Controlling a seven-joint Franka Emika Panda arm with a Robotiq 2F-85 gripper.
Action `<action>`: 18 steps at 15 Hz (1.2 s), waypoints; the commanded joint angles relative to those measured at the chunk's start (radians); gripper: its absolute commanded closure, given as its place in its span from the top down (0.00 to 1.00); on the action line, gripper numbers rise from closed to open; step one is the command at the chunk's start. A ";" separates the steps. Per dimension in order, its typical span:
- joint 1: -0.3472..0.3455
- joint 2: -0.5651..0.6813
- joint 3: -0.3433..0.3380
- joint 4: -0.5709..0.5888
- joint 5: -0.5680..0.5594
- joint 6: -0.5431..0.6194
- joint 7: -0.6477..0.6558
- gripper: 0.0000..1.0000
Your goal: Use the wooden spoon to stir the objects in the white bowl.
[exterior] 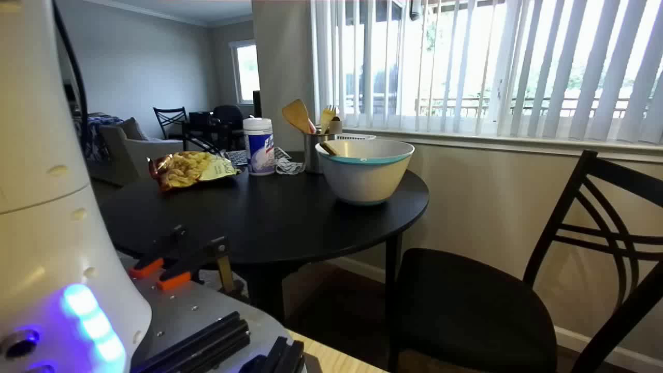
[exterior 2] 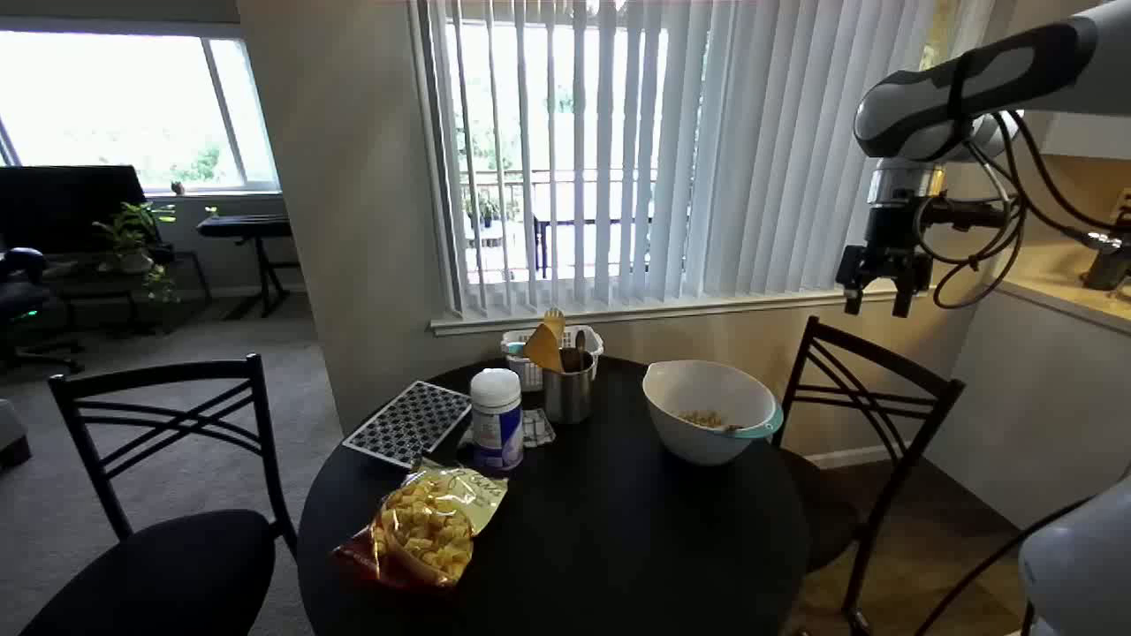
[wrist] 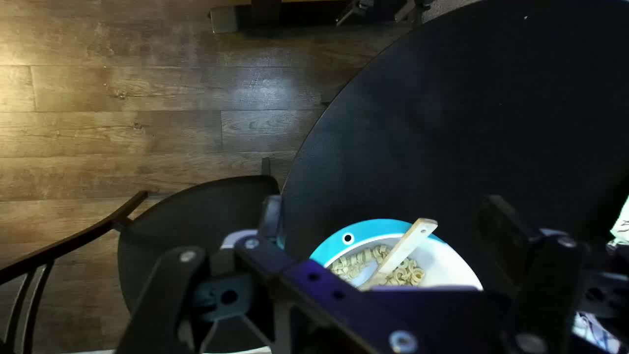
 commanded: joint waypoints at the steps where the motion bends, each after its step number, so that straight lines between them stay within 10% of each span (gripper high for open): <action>1: -0.023 0.002 0.020 0.003 0.004 -0.003 -0.005 1.00; 9: -0.018 0.007 0.021 -0.010 0.018 0.015 -0.018 1.00; 18: 0.051 0.095 0.110 -0.260 0.238 0.603 -0.102 1.00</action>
